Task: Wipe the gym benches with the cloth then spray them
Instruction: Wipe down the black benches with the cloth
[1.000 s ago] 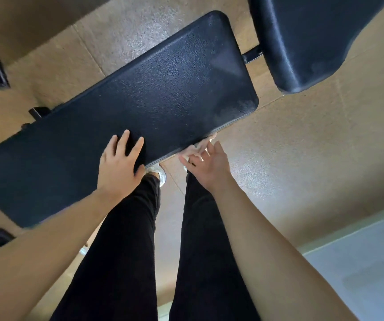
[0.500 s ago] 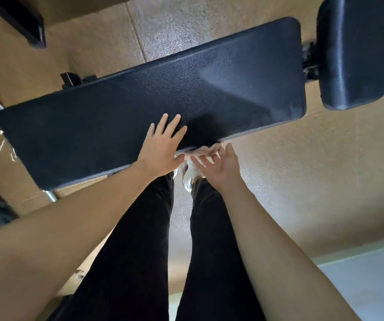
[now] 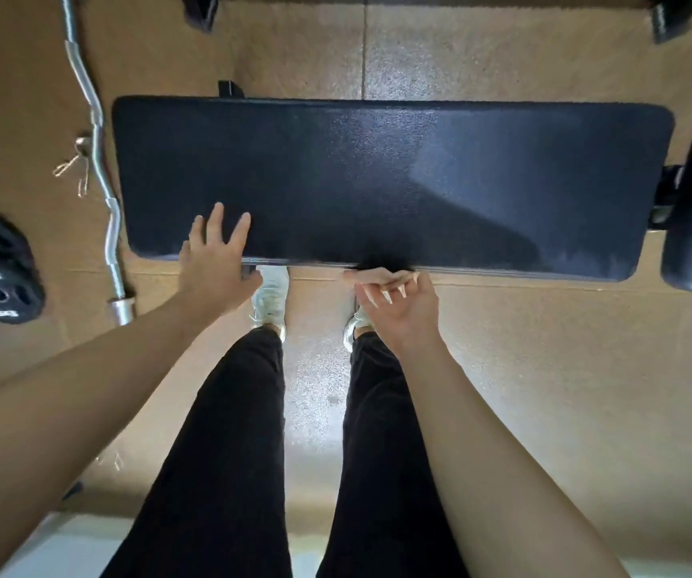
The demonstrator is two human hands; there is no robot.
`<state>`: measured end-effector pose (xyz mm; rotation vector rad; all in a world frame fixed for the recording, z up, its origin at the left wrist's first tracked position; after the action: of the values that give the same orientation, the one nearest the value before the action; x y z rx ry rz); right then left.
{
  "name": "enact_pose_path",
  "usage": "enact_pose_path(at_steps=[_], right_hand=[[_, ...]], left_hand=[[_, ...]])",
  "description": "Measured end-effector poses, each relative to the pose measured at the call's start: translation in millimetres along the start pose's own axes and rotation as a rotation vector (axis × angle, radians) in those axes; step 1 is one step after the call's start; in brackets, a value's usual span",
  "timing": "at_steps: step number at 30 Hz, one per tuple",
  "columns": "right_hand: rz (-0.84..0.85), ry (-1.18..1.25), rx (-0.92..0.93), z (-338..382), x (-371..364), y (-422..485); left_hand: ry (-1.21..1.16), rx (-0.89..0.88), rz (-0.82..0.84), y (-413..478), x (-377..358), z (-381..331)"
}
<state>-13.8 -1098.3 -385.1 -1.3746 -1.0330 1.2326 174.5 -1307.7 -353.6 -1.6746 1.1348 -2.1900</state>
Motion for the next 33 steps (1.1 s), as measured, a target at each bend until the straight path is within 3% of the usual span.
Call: enact_pose_path(at_steps=[3, 18, 26, 33], right_hand=[[0.020, -0.088, 0.014, -21.2, -10.0, 2.7], [0.005, -0.182, -0.012, -131.1, -60.3, 20.2], [0.044, -0.356, -0.066, -185.3, -86.8, 23.9], [0.116, -0.611, -0.127, -233.9, -107.5, 25.5]], left_hand=[[-0.035, 0.041, 0.039, -3.8, -18.2, 31.2], [-0.299, -0.182, -0.055, -18.0, -45.6, 78.1], [-0.756, 0.007, -0.117, -42.1, -47.7, 131.7], [-1.340, 0.301, 0.012, -33.8, -79.9, 175.2]])
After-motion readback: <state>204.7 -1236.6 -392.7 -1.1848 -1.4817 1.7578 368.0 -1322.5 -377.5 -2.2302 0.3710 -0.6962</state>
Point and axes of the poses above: each hand's wrist, its own y-axis towards the middle knuckle, its own x-axis out of the back of the hand, z = x × y, the point moved 8 cm from there along y, towards the middle knuckle, and after that the axes turned 2 degrees about x, right-handed, at the moved point
